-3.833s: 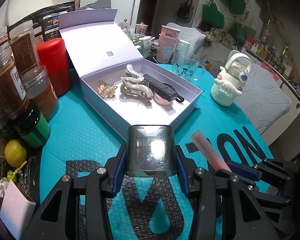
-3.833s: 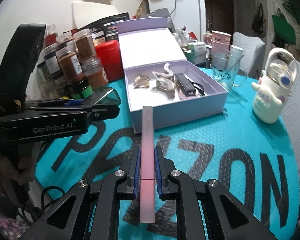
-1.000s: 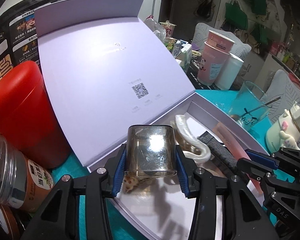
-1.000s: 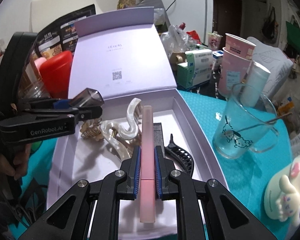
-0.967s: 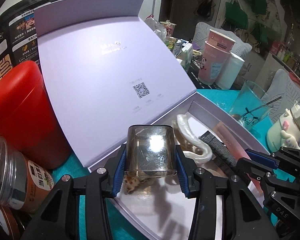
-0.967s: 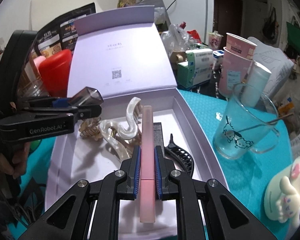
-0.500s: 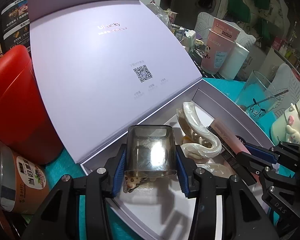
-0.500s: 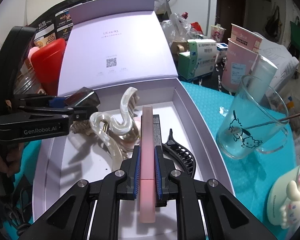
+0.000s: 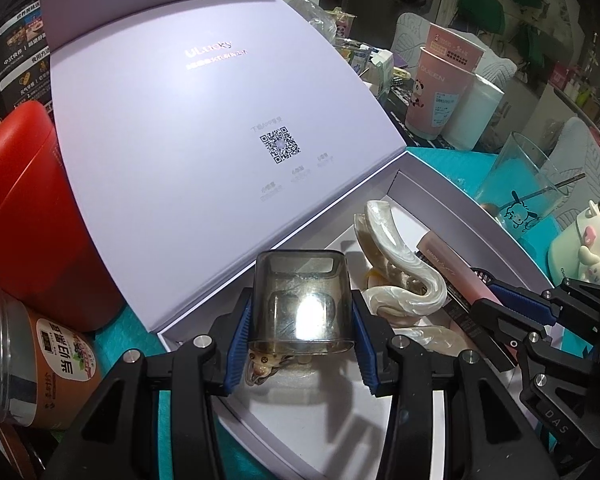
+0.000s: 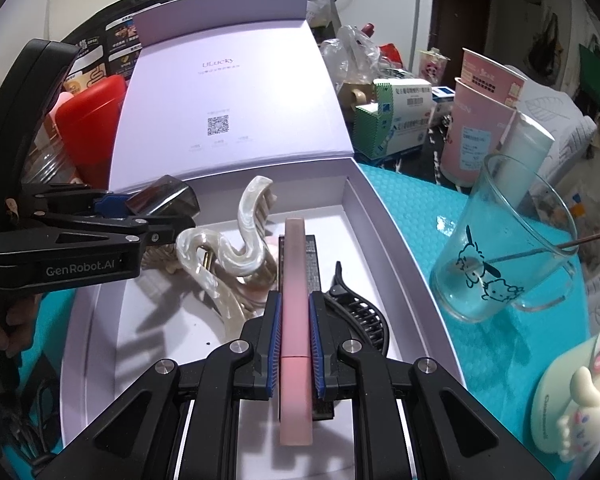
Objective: Organize rigid objects
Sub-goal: 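Open the left tool to drop the case while the right tool releases the pink stick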
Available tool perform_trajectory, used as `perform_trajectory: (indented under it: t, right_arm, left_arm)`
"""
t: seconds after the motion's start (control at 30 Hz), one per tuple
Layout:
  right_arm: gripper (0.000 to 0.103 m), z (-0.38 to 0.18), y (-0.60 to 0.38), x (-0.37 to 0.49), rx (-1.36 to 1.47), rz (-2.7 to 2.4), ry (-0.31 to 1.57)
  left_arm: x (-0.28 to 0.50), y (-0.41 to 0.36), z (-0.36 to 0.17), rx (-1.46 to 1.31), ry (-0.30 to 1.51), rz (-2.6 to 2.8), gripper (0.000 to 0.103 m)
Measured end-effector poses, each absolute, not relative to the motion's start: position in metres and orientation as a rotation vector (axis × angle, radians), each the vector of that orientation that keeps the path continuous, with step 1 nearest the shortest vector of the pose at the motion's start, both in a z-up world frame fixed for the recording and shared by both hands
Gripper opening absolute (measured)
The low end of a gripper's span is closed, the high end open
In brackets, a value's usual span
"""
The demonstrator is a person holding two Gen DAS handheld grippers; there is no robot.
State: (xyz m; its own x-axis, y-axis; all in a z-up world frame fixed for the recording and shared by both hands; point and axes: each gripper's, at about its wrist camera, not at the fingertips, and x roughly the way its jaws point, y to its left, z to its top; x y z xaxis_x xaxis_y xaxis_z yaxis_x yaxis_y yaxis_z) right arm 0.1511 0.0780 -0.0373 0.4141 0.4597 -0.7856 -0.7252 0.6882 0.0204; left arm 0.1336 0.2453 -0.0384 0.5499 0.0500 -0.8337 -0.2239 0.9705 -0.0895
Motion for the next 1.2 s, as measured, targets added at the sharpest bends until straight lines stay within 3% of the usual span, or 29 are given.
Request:
perform_trajectory:
  t: [0.53,1.07,1.13,1.2]
  right_arm:
    - [0.039,-0.028,0.067,0.152,-0.321,0.715,0.86]
    - [0.039,-0.001,0.053,0.139,-0.334,0.69,0.837]
    - [0.046,0.008,0.049,0.135,-0.334,0.685,0.816]
    - [0.046,0.016,0.046,0.132,-0.334,0.679,0.796]
  left_arm:
    - [0.142,0.23,-0.037,-0.141,1.042,0.228,0.046]
    - [0.132,0.211,0.002,-0.092,0.986,0.262,0.046]
    - [0.127,0.209,0.009,-0.077,0.972,0.262,0.046]
    - [0.123,0.204,0.017,-0.062,0.952,0.265,0.053]
